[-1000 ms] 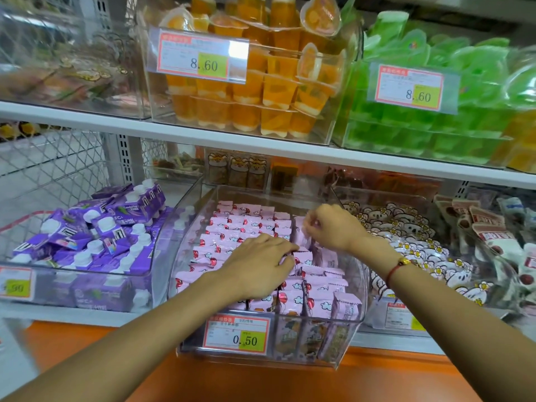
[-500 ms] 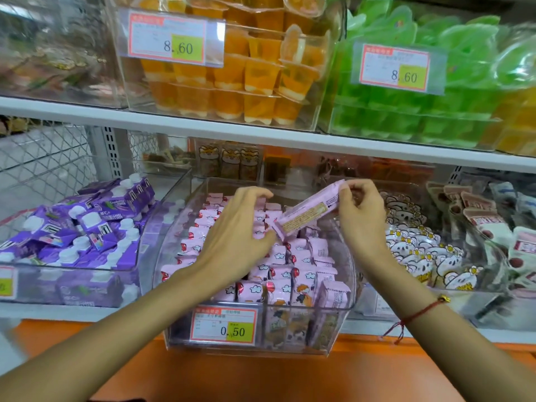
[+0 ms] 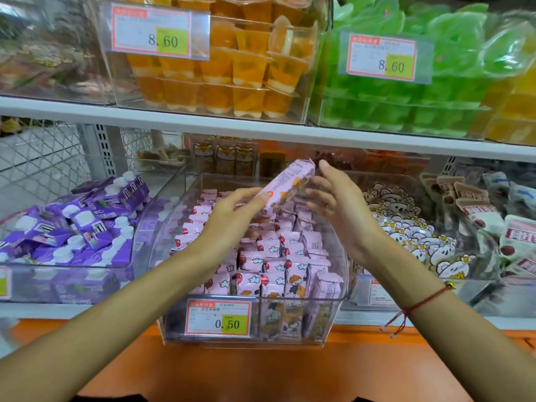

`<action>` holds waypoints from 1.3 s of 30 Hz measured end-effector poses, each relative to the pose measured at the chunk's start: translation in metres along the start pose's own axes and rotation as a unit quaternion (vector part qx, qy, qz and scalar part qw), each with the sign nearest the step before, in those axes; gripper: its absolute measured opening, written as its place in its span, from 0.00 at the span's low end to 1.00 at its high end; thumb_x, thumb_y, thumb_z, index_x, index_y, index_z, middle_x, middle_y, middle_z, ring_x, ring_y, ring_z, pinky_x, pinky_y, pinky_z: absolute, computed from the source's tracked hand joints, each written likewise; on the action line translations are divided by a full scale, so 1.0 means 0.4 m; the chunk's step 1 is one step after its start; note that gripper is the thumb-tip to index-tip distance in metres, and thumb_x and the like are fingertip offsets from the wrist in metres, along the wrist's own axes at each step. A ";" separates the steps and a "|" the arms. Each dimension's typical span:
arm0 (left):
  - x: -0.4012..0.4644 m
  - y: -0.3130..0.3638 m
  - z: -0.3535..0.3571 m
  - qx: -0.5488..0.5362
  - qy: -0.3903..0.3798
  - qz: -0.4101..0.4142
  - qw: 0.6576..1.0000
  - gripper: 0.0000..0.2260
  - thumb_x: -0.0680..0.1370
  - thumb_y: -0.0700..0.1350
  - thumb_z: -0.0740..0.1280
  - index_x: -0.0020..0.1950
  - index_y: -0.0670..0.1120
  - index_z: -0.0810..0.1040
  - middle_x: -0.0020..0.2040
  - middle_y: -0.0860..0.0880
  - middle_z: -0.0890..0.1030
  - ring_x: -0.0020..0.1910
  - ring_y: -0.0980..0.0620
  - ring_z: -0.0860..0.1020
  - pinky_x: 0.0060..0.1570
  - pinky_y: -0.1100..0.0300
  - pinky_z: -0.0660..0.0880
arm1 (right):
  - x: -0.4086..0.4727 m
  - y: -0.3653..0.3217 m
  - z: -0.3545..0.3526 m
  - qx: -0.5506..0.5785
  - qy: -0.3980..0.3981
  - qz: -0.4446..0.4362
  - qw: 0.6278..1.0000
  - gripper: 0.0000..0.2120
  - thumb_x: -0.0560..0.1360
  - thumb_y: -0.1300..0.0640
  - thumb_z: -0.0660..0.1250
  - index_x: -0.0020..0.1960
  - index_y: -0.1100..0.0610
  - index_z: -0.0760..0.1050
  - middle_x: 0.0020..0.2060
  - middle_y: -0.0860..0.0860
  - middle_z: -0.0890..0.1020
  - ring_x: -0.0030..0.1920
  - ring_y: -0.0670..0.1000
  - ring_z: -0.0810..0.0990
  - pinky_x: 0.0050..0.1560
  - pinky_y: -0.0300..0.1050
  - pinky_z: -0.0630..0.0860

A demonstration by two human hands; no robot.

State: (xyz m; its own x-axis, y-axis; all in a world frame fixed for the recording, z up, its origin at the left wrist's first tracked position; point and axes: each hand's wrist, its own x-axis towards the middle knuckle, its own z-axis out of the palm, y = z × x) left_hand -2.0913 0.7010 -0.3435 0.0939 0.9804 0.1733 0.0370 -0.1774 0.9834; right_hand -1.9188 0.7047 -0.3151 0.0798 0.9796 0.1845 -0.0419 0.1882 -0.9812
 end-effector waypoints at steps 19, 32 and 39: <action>0.013 0.042 -0.010 0.178 0.004 0.168 0.970 0.11 0.74 0.60 0.65 0.48 0.54 0.80 0.41 0.49 0.83 0.41 0.47 0.79 0.44 0.50 0.76 | -0.009 0.000 -0.041 -0.348 -0.017 -0.213 0.913 0.22 0.75 0.51 0.68 0.67 0.48 0.69 0.60 0.43 0.72 0.61 0.43 0.68 0.60 0.36 0.63; 0.167 -0.058 0.048 0.514 -0.152 0.090 0.840 0.18 0.82 0.48 0.52 0.71 0.48 0.67 0.73 0.48 0.64 0.71 0.48 0.60 0.70 0.49 0.58 | 0.032 0.047 -0.071 -0.321 0.080 -0.228 0.916 0.22 0.71 0.55 0.73 0.55 0.50 0.61 0.43 0.45 0.80 0.32 0.40 0.79 0.36 0.34 0.75; 0.133 -0.067 0.039 0.574 -0.196 0.133 0.784 0.18 0.82 0.51 0.52 0.70 0.52 0.69 0.71 0.51 0.66 0.70 0.50 0.59 0.67 0.51 0.58 | 0.030 0.051 -0.062 -0.326 0.079 -0.234 0.912 0.27 0.72 0.53 0.72 0.64 0.51 0.61 0.39 0.48 0.82 0.41 0.48 0.83 0.45 0.53 0.79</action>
State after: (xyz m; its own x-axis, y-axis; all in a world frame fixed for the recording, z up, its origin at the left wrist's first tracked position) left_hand -2.0719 0.7566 -0.3615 0.5399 0.8340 0.1139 0.8142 -0.5517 0.1809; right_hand -1.8941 0.7184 -0.3342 0.0822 0.7703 0.6323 0.6310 0.4508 -0.6313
